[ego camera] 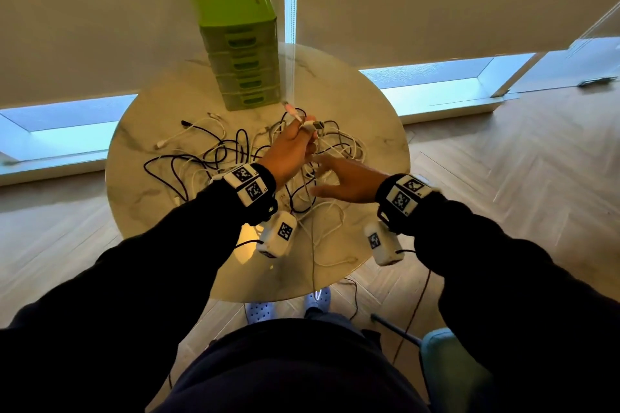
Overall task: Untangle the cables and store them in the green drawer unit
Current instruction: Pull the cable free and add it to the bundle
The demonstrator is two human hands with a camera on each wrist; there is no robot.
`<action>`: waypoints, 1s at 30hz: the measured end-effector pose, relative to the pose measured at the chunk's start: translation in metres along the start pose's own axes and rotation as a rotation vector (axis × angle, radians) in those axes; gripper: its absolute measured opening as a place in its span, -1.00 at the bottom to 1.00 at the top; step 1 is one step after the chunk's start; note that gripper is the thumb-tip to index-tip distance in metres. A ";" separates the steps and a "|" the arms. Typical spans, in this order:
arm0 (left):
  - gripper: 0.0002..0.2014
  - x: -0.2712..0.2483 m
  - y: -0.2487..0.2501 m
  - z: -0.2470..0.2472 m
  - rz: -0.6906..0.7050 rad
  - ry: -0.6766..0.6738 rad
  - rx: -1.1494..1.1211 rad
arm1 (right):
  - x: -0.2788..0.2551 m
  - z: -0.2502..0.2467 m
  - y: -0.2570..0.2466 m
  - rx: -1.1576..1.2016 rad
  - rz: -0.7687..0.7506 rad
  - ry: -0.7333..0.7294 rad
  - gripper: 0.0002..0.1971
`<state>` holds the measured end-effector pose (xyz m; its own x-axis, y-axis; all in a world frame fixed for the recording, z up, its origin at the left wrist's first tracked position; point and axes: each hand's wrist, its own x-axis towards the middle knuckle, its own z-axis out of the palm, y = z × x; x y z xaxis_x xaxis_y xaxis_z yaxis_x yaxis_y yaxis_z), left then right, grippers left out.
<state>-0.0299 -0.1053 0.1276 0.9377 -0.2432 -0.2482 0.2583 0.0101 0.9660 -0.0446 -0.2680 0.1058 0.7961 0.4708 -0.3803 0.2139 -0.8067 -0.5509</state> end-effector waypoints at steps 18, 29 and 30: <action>-0.69 -0.002 0.000 -0.017 -0.016 0.063 -0.009 | -0.056 -0.024 0.097 -0.408 0.423 -0.304 -0.70; -0.72 -0.006 0.005 -0.001 -0.099 0.072 -0.072 | 0.018 0.020 -0.030 0.334 -0.040 -0.136 -0.47; -0.71 -0.006 0.007 -0.002 -0.112 0.055 -0.095 | 0.017 0.025 -0.033 0.401 -0.046 -0.131 -0.60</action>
<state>-0.0333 -0.1014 0.1360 0.9124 -0.1949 -0.3601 0.3804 0.0782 0.9215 -0.0519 -0.2243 0.0985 0.7067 0.5653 -0.4254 -0.0104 -0.5929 -0.8052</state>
